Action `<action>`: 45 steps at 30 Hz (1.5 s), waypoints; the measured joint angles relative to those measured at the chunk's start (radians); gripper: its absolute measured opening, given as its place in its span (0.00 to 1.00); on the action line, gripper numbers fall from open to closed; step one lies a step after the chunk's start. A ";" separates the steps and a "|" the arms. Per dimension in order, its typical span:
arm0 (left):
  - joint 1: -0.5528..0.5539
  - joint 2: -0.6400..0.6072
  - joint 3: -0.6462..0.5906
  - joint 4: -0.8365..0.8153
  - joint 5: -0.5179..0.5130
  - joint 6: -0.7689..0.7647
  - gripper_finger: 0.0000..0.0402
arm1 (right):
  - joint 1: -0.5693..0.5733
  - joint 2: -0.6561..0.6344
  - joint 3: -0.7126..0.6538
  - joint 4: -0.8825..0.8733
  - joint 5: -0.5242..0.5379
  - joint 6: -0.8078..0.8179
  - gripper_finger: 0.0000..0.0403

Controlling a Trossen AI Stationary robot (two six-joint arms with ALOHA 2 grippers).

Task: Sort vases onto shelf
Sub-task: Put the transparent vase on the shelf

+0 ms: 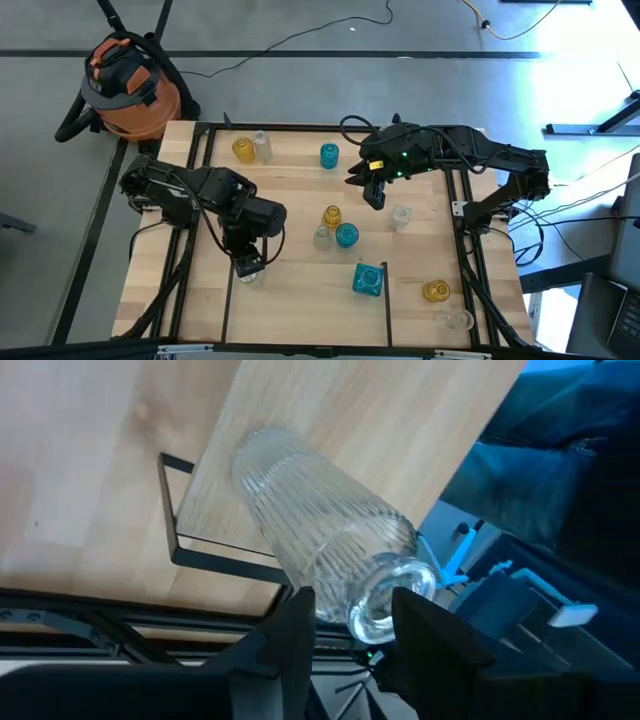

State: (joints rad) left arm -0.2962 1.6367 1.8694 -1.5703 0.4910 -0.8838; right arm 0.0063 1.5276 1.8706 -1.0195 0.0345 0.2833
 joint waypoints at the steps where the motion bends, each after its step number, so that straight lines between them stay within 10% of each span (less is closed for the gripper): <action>1: 0.002 -0.003 0.000 0.000 0.003 -0.001 0.32 | 0.000 0.000 0.000 0.000 0.000 0.000 0.21; 14: 0.056 -0.135 0.001 0.013 -0.117 -0.052 0.32 | 0.000 0.000 0.000 0.000 0.000 0.000 0.21; 24: 0.001 -0.312 0.001 0.461 -1.183 0.124 0.32 | 0.000 0.000 0.000 0.006 0.000 0.000 0.21; 28: 0.000 -0.334 0.001 0.684 -1.439 0.275 0.32 | 0.000 0.000 0.000 0.006 0.000 0.000 0.21; 45: -0.001 -0.354 0.002 0.755 -1.297 0.318 0.32 | 0.000 0.000 0.000 0.007 0.000 0.000 0.21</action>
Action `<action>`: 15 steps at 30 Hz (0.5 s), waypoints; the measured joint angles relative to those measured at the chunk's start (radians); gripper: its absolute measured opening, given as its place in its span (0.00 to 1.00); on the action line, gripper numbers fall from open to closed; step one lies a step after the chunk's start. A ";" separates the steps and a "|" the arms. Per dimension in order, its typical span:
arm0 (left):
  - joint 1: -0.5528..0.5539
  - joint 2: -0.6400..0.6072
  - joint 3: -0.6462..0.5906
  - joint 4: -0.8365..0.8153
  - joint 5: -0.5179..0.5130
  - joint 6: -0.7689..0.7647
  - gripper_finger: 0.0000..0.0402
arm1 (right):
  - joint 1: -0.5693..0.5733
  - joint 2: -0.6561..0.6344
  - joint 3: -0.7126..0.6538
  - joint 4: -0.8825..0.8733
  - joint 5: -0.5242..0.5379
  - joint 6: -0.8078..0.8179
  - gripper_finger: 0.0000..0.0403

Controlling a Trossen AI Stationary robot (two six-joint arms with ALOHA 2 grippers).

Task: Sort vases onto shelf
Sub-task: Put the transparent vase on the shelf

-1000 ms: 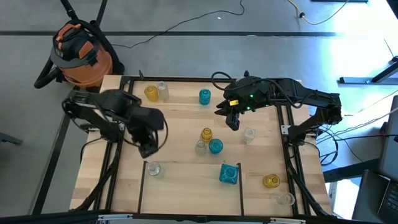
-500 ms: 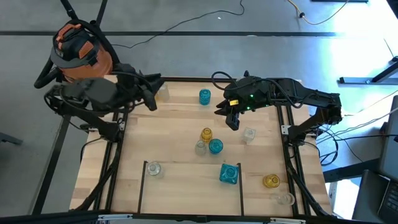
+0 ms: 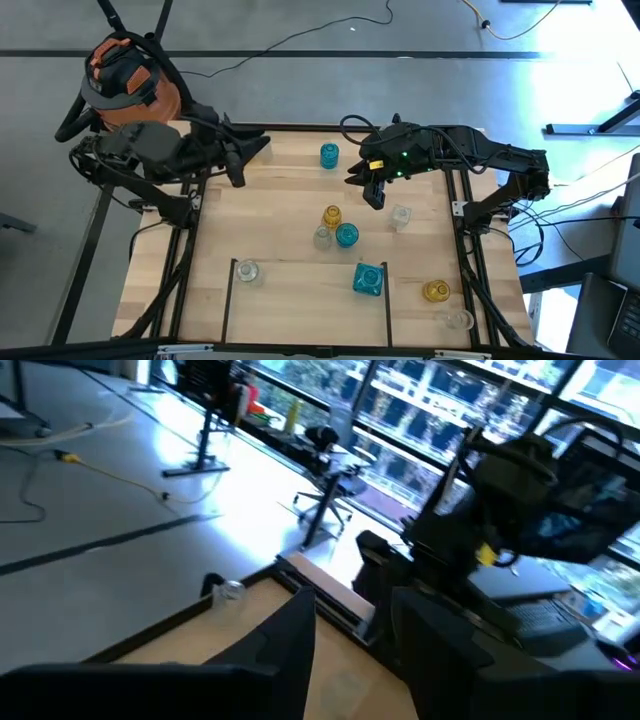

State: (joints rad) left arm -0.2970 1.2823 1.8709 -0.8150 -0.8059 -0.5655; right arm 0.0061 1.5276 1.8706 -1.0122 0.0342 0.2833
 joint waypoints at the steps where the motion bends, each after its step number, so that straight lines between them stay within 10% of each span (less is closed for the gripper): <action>1: 0.000 0.000 0.000 0.000 0.012 0.000 0.32 | 0.000 0.000 0.000 0.000 0.000 0.000 0.21; 15: 0.000 0.000 -0.001 -0.001 0.042 0.000 0.32 | 0.000 0.000 0.000 0.000 0.000 0.000 0.21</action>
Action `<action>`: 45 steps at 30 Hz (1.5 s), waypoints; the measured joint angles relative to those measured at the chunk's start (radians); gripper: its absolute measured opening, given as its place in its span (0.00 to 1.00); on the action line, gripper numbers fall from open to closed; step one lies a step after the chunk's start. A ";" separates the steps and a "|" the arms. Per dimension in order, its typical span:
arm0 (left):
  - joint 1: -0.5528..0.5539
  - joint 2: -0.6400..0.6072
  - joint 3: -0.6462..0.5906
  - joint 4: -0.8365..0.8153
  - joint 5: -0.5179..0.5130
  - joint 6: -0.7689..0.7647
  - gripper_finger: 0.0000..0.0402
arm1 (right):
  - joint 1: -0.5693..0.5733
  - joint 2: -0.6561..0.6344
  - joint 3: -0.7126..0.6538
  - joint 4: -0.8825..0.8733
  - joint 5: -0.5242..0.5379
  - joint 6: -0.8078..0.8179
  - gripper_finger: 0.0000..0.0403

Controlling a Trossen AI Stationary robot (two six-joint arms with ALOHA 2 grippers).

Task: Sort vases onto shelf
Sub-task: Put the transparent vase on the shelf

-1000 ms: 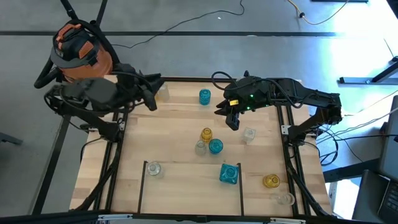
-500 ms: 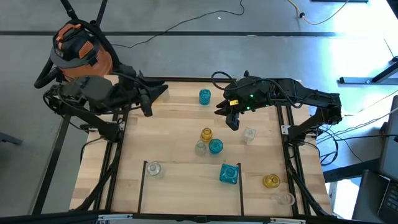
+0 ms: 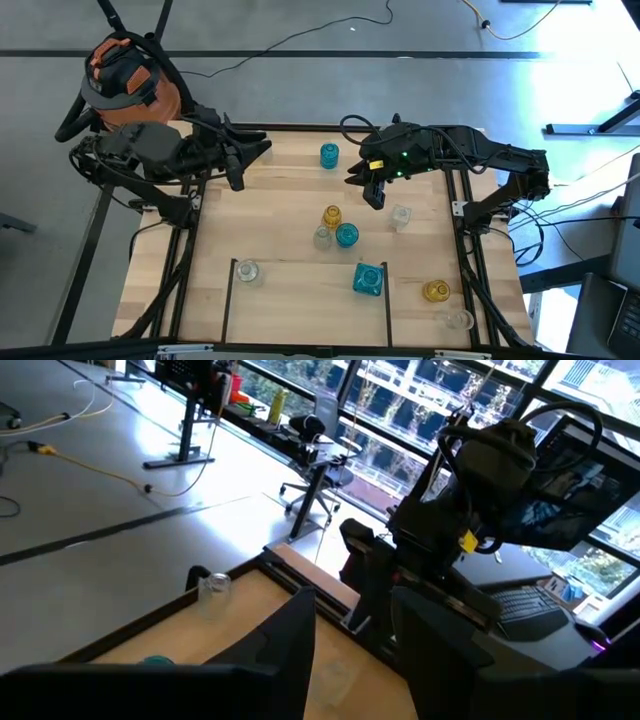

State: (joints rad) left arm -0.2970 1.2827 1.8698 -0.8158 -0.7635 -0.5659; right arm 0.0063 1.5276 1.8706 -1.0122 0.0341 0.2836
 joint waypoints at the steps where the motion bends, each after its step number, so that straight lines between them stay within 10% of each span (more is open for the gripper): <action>1: 0.000 0.000 0.000 0.000 0.000 0.000 0.32 | 0.000 0.000 0.000 0.000 0.000 0.000 0.21; 45: 0.249 0.083 0.000 -0.271 0.093 0.264 0.32 | -0.017 0.095 0.000 0.151 0.195 -0.056 0.21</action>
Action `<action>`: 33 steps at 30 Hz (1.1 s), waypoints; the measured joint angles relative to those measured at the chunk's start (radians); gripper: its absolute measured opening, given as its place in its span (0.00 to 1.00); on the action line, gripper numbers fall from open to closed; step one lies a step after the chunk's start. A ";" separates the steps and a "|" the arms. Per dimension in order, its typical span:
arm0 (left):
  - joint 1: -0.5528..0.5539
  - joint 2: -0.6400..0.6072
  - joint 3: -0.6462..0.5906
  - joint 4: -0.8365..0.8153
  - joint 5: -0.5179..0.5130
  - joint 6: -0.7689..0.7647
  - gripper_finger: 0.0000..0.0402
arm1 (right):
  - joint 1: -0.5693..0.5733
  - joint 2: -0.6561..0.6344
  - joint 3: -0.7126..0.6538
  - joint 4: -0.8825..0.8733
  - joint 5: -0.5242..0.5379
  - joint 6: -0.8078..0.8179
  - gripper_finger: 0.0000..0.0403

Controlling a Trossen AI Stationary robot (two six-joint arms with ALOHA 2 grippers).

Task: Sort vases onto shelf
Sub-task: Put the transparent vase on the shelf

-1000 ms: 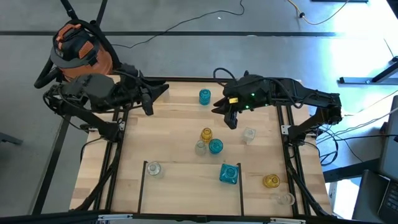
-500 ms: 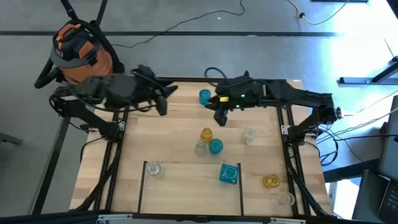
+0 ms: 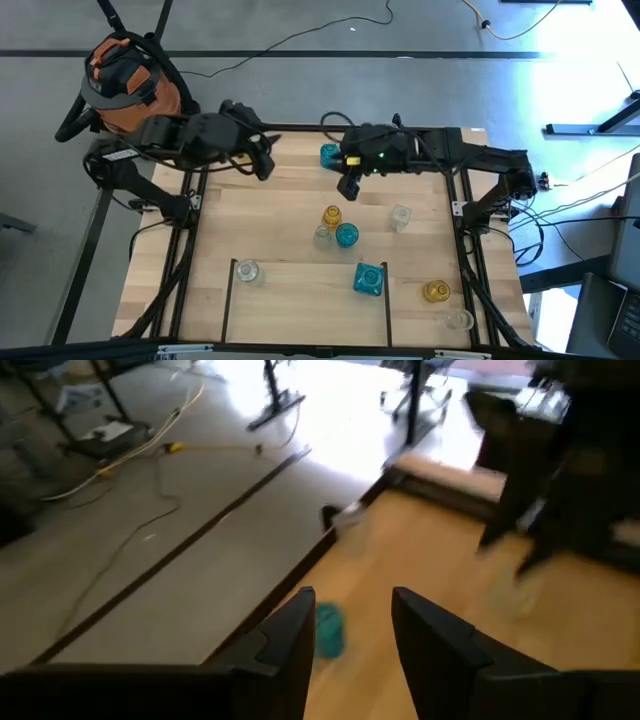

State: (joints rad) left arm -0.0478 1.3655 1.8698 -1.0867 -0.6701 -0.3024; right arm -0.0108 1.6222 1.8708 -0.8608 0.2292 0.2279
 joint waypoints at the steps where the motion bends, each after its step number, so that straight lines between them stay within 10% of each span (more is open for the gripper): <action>1: 0.007 -0.005 0.000 -0.029 -0.001 0.003 0.32 | -0.006 -0.004 0.003 0.000 0.019 -0.008 0.21; 15: 0.138 -0.012 -0.013 -0.482 -0.086 -0.027 0.32 | -0.039 -0.005 0.036 -0.157 0.247 -0.110 0.21; 23: 0.357 -0.044 -0.154 -0.473 0.243 -0.006 0.32 | -0.214 -0.014 0.035 -0.392 0.138 0.011 0.21; 29: 0.361 -0.106 -0.325 -0.423 0.324 -0.010 0.32 | -0.409 -0.016 -0.017 -0.479 0.139 0.011 0.21; 33: 0.334 -0.186 -0.457 -0.365 0.355 -0.082 0.32 | -0.525 -0.047 -0.130 -0.456 -0.047 0.016 0.21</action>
State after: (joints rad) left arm 0.2859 1.1796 1.4127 -1.4520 -0.3149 -0.3845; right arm -0.5355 1.5753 1.7405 -1.3171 0.1818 0.2434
